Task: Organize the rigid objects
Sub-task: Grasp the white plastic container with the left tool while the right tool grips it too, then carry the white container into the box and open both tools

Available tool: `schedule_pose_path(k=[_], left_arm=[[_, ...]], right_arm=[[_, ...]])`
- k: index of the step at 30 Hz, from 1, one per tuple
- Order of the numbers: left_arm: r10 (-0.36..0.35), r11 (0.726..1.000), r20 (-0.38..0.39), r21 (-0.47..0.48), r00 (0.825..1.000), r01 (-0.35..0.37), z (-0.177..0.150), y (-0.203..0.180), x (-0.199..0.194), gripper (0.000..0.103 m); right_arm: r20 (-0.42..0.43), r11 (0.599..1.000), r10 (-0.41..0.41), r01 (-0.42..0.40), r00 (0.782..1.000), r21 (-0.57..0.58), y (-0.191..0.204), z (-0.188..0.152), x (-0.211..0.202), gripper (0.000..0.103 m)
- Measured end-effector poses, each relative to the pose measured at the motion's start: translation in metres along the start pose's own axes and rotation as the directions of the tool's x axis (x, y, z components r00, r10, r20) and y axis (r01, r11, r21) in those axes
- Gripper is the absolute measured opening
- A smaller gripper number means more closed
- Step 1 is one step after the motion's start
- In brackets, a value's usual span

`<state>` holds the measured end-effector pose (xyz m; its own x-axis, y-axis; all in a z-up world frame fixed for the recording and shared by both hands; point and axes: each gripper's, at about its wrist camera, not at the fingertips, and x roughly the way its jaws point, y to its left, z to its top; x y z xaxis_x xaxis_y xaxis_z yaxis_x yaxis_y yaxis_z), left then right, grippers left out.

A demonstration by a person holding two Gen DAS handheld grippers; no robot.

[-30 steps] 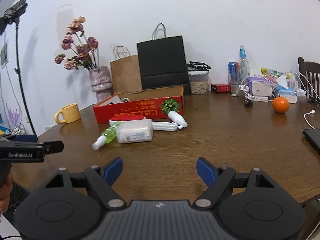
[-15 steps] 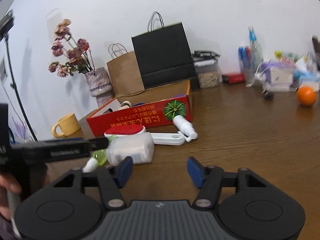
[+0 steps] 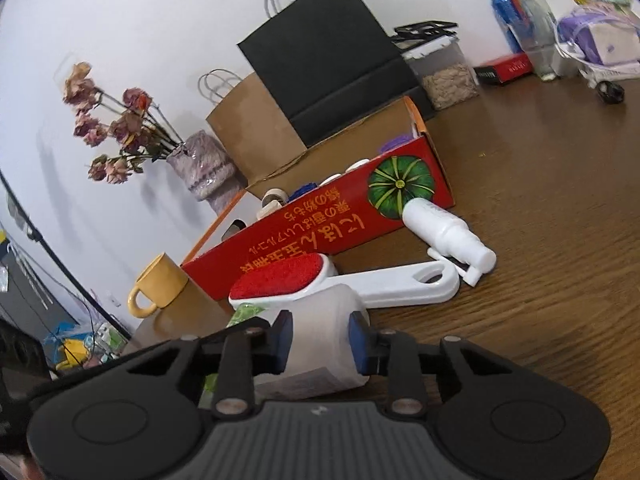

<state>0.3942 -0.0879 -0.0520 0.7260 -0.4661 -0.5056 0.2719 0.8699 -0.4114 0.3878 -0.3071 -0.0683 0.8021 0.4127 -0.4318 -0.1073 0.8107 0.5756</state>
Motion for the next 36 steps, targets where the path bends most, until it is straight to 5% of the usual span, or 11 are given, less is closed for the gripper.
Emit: schedule_pose_path(k=[7, 20, 36], left_arm=[[-0.012, 0.997, 0.085, 0.078, 0.996, 0.005, -0.02, -0.03, -0.054, 0.036], [0.003, 0.99, 0.261, 0.136, 0.965, -0.039, -0.074, -0.063, -0.194, 0.036], [-0.022, 0.998, 0.254, 0.06, 0.967, 0.007, -0.058, -0.041, -0.189, 0.032]], right_arm=[[0.063, 1.0, 0.025, -0.025, 0.998, 0.009, 0.014, -0.025, -0.055, 0.023], [0.129, 0.976, 0.094, -0.065, 0.987, -0.21, 0.092, -0.093, -0.176, 0.023], [0.153, 0.976, 0.081, -0.048, 0.985, -0.211, 0.101, -0.082, -0.169, 0.023]])
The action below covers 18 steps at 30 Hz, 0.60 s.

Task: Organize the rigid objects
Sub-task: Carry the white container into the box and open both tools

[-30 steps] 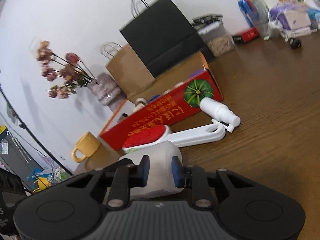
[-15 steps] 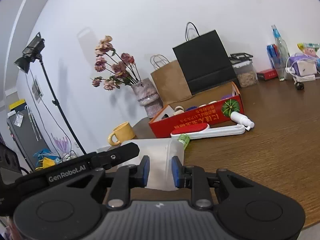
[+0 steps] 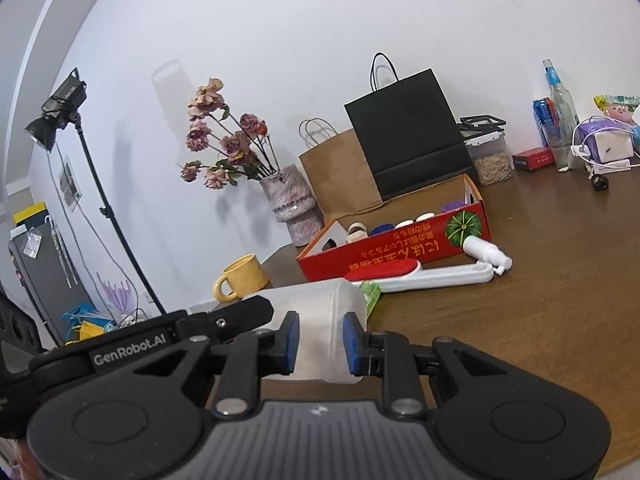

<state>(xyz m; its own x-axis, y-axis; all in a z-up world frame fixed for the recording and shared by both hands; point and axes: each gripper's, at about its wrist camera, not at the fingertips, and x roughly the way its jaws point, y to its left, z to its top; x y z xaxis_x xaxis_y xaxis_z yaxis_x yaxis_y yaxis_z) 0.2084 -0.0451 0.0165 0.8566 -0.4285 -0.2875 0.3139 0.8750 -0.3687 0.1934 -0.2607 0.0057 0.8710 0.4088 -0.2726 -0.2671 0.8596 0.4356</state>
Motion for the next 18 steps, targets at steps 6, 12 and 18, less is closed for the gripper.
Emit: schedule_pose_path(k=[6, 12, 18], left_arm=[[0.016, 0.999, 0.042, 0.037, 0.999, -0.017, 0.041, 0.004, 0.047, 0.032], [0.002, 0.999, 0.015, 0.049, 1.0, -0.003, 0.128, 0.02, 0.129, 0.032], [-0.009, 1.0, -0.086, -0.022, 0.996, 0.008, 0.198, 0.057, 0.216, 0.032]], right_arm=[[0.021, 1.0, 0.001, -0.001, 1.0, -0.021, -0.007, 0.045, 0.047, 0.023], [0.027, 1.0, 0.008, -0.008, 1.0, 0.001, -0.021, 0.125, 0.124, 0.023], [-0.045, 0.999, -0.013, 0.015, 0.999, 0.031, -0.033, 0.196, 0.215, 0.023]])
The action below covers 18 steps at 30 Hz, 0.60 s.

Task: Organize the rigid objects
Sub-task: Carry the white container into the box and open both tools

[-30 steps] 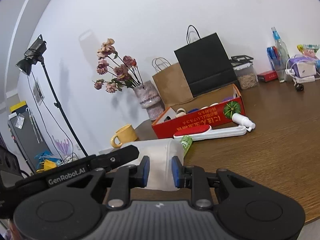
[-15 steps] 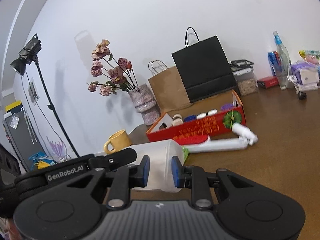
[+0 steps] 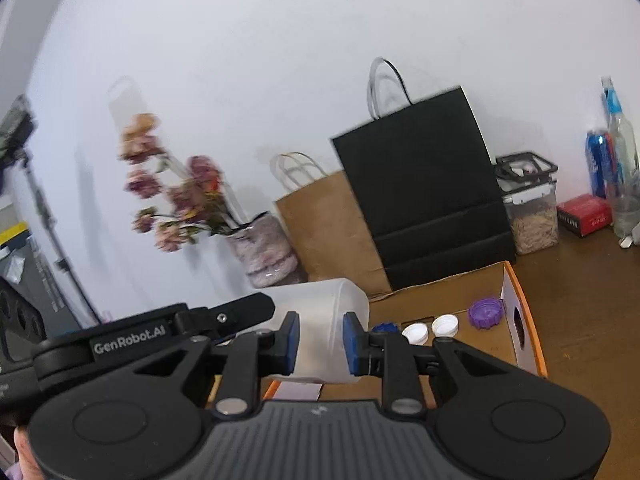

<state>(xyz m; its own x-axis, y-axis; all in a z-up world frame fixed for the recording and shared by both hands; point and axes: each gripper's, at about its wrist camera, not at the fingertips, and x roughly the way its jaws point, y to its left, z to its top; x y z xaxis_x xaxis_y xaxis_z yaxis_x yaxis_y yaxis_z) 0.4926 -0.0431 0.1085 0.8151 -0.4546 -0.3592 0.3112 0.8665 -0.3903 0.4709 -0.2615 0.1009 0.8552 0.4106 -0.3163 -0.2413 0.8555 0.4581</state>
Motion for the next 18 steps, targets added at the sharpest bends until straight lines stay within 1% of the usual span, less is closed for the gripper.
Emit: schedule_pose_path(k=[3, 6, 9, 13, 16, 18], left_arm=[[0.057, 0.998, -0.068, -0.036, 0.996, -0.06, 0.009, 0.019, 0.04, 0.032], [0.124, 0.991, -0.131, -0.036, 0.984, -0.129, 0.003, 0.04, 0.074, 0.033], [0.173, 0.982, -0.203, -0.036, 0.964, -0.184, -0.012, 0.068, 0.098, 0.032], [0.233, 0.968, -0.299, -0.016, 0.925, -0.249, -0.029, 0.102, 0.118, 0.032], [0.277, 0.958, -0.326, 0.018, 0.904, -0.288, -0.033, 0.115, 0.123, 0.031], [0.304, 0.951, -0.329, 0.043, 0.894, -0.307, -0.035, 0.119, 0.125, 0.031]], right_arm=[[-0.08, 1.0, -0.016, 0.017, 0.997, 0.008, -0.008, 0.013, 0.043, 0.023], [-0.182, 0.997, -0.031, 0.044, 0.983, 0.069, -0.025, 0.008, 0.093, 0.023], [-0.283, 0.987, -0.029, 0.072, 0.959, 0.143, -0.042, -0.015, 0.139, 0.023], [-0.363, 0.979, -0.003, 0.077, 0.932, 0.19, -0.049, -0.043, 0.178, 0.023], [-0.407, 0.982, -0.003, 0.08, 0.914, 0.173, -0.044, -0.056, 0.199, 0.021], [-0.413, 0.979, -0.007, 0.091, 0.911, 0.184, -0.044, -0.062, 0.208, 0.022]])
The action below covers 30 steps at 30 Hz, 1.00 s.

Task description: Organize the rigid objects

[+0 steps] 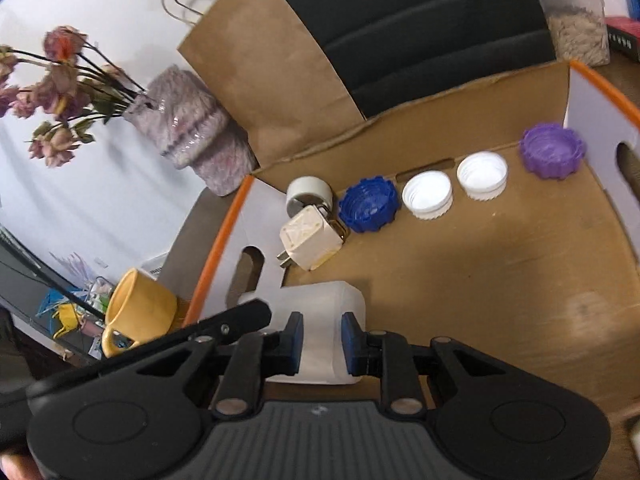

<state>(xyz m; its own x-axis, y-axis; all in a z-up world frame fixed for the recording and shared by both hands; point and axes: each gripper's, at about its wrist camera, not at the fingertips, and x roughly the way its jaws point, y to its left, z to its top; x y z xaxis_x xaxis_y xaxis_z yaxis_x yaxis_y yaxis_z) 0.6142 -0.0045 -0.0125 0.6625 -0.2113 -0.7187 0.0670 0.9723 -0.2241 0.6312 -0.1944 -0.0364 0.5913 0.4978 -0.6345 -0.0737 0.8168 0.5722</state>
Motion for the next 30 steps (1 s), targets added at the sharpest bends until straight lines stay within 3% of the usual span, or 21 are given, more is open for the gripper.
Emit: schedule_pose_path(k=[3, 7, 13, 17, 18, 20, 22, 24, 25, 26, 28, 30], left_arm=[[0.017, 0.998, 0.035, 0.06, 0.999, -0.019, -0.004, 0.001, 0.0, 0.03], [0.026, 0.997, 0.041, 0.065, 0.999, -0.029, -0.004, -0.003, -0.01, 0.043], [0.04, 0.996, 0.11, 0.072, 0.993, -0.048, -0.001, -0.013, -0.063, 0.044], [0.027, 0.993, 0.213, 0.108, 0.977, -0.051, -0.009, -0.03, -0.115, 0.057], [0.019, 0.991, 0.254, 0.124, 0.967, -0.052, -0.014, -0.036, -0.131, 0.06], [0.0, 0.983, 0.339, 0.171, 0.941, -0.061, -0.028, -0.049, -0.157, 0.076], [-0.01, 0.976, 0.427, 0.202, 0.904, -0.085, -0.045, -0.061, -0.181, 0.077], [-0.01, 0.972, 0.487, 0.211, 0.874, -0.106, -0.061, -0.069, -0.199, 0.077], [-0.023, 0.971, 0.531, 0.212, 0.847, -0.107, -0.072, -0.072, -0.208, 0.079], [-0.035, 0.971, 0.567, 0.215, 0.823, -0.107, -0.081, -0.074, -0.215, 0.084], [-0.051, 0.968, 0.633, 0.221, 0.773, -0.118, -0.1, -0.079, -0.229, 0.086], [-0.059, 0.966, 0.658, 0.226, 0.751, -0.122, -0.114, -0.083, -0.237, 0.088]], right_arm=[[0.003, 1.0, 0.001, -0.001, 1.0, 0.031, -0.003, -0.001, 0.005, 0.029], [0.041, 0.999, -0.034, 0.034, 0.999, 0.009, -0.005, 0.0, -0.018, 0.03], [0.16, 0.988, -0.093, 0.111, 0.983, -0.111, 0.006, 0.006, -0.092, 0.038], [0.27, 0.968, -0.112, 0.166, 0.956, -0.186, 0.014, 0.001, -0.154, 0.053], [0.299, 0.963, -0.117, 0.182, 0.947, -0.201, 0.016, -0.003, -0.169, 0.054], [0.355, 0.948, -0.128, 0.22, 0.926, -0.231, 0.018, -0.012, -0.196, 0.058], [0.411, 0.922, -0.14, 0.27, 0.901, -0.278, 0.022, -0.025, -0.217, 0.068], [0.482, 0.88, -0.154, 0.342, 0.862, -0.33, 0.025, -0.042, -0.234, 0.084], [0.526, 0.858, -0.154, 0.377, 0.836, -0.348, 0.026, -0.053, -0.242, 0.089], [0.572, 0.839, -0.142, 0.406, 0.808, -0.364, 0.025, -0.065, -0.249, 0.089], [0.627, 0.804, -0.116, 0.443, 0.77, -0.396, 0.024, -0.086, -0.26, 0.09], [0.662, 0.775, -0.089, 0.469, 0.745, -0.424, 0.023, -0.105, -0.267, 0.095]])
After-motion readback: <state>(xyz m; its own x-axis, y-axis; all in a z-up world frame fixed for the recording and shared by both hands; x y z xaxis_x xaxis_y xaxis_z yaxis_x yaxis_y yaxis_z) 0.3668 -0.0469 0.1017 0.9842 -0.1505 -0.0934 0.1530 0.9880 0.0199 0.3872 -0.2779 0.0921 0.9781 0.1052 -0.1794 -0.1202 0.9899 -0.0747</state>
